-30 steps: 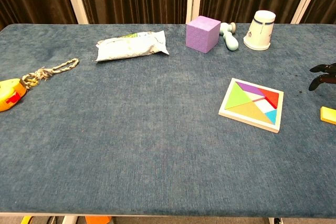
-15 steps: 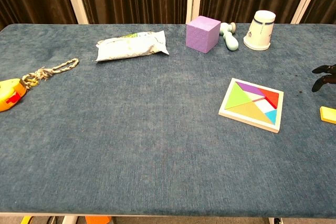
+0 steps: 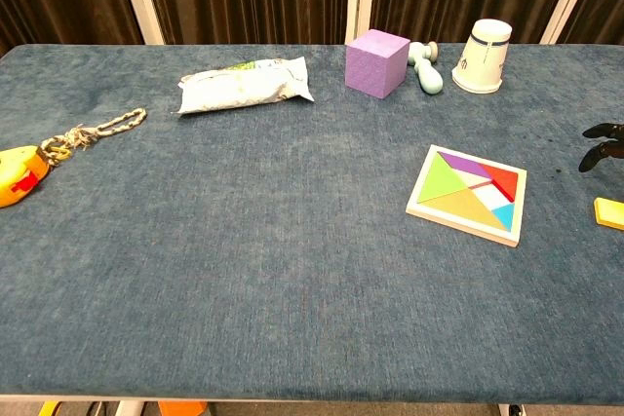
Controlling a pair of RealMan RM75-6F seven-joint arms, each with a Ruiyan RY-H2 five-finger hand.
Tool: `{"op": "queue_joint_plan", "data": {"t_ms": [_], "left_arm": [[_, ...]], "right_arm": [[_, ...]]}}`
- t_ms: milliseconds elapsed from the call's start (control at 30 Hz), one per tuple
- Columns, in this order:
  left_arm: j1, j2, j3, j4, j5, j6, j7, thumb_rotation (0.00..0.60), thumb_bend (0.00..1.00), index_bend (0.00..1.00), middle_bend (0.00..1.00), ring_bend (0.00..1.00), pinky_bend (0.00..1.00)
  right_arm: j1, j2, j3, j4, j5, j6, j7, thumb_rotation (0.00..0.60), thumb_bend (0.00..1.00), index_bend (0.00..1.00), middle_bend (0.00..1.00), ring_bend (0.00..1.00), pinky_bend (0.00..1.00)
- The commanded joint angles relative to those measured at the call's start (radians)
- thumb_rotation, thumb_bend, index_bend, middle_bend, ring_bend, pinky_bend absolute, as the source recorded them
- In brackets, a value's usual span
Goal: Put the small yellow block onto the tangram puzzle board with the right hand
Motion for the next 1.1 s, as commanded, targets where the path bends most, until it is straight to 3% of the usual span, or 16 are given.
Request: {"op": "queue_joint_plan", "data": {"t_ms": [33,367,1100], "left_arm": [[0.000,0.000,0.000,0.001,0.001,0.002,-0.003,0.600,0.00,0.07,0.02,0.00,0.04],[-0.002,-0.001,0.005,0.001,0.006,-0.004,0.000,0.600,0.00,0.07,0.02,0.00,0.04],[0.001,-0.007,0.007,0.016,0.003,-0.005,-0.014,0.600,0.00,0.07,0.02,0.00,0.04]], "right_arm": [[0.007,-0.006,0.005,0.009,0.011,-0.007,-0.006,0.600,0.12,0.24,0.00,0.00,0.00],[0.021,-0.025,0.015,0.038,0.019,-0.004,-0.001,0.600,0.14,0.37,0.00,0.00,0.00],[0.025,-0.051,0.002,0.048,0.017,0.004,-0.009,0.600,0.17,0.51,0.00,0.00,0.00]]}}
